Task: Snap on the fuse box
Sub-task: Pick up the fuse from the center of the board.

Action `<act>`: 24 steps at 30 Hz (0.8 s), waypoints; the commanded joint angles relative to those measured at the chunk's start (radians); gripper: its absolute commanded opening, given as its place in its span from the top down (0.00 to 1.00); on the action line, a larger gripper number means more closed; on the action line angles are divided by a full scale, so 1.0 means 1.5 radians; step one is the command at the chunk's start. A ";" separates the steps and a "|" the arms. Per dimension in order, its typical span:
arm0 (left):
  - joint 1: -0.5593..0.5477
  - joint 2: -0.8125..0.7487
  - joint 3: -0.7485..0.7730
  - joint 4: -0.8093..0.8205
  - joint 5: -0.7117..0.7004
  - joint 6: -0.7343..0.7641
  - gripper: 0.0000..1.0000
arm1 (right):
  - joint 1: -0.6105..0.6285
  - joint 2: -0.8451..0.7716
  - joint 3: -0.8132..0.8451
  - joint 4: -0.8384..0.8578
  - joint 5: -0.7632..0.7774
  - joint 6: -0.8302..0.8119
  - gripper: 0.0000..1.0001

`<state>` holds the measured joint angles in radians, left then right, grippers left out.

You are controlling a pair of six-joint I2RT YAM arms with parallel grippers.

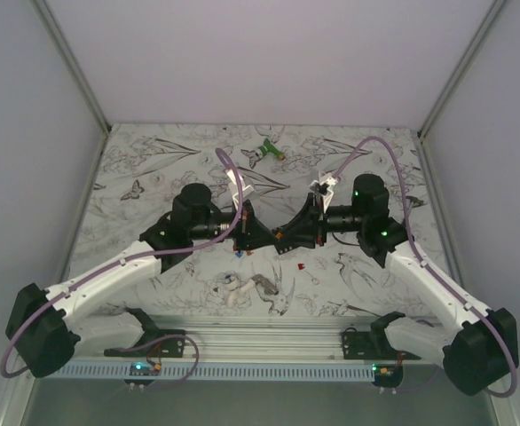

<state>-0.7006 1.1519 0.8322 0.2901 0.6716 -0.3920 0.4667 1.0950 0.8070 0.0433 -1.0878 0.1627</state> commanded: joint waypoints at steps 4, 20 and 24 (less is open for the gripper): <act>-0.013 0.010 0.024 0.007 0.025 0.015 1.00 | 0.004 0.006 0.026 0.018 -0.030 -0.016 0.73; -0.014 0.011 0.012 0.006 -0.021 0.018 1.00 | 0.004 -0.006 0.026 -0.026 -0.016 -0.048 1.00; -0.005 0.023 0.001 0.007 -0.059 0.011 0.94 | 0.004 -0.001 0.032 -0.072 0.050 -0.068 1.00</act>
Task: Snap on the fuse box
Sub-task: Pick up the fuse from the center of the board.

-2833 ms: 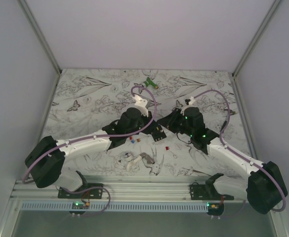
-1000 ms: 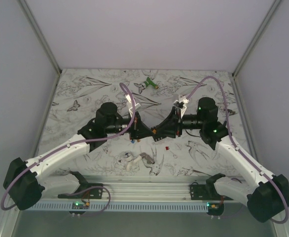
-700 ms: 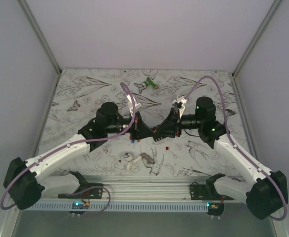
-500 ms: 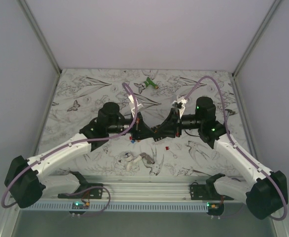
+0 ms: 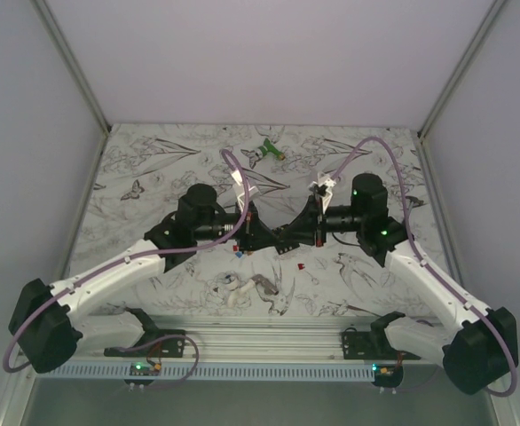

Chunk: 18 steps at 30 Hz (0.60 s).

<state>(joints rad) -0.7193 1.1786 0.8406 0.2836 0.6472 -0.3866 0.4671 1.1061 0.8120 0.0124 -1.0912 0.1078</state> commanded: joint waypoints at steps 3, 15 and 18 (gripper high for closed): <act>0.025 0.022 -0.015 0.011 -0.082 -0.015 0.82 | 0.004 0.006 0.037 -0.094 0.135 -0.036 1.00; 0.118 0.106 -0.051 -0.008 -0.174 -0.098 0.48 | 0.055 0.136 0.105 -0.214 0.496 0.017 1.00; 0.140 0.118 -0.046 -0.036 -0.191 -0.108 0.41 | 0.083 0.169 0.131 -0.240 0.588 0.035 1.00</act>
<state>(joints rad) -0.5423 1.3460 0.7700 0.2607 0.4042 -0.5156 0.5461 1.3243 0.9360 -0.2882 -0.4358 0.1181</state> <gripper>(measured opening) 0.558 0.059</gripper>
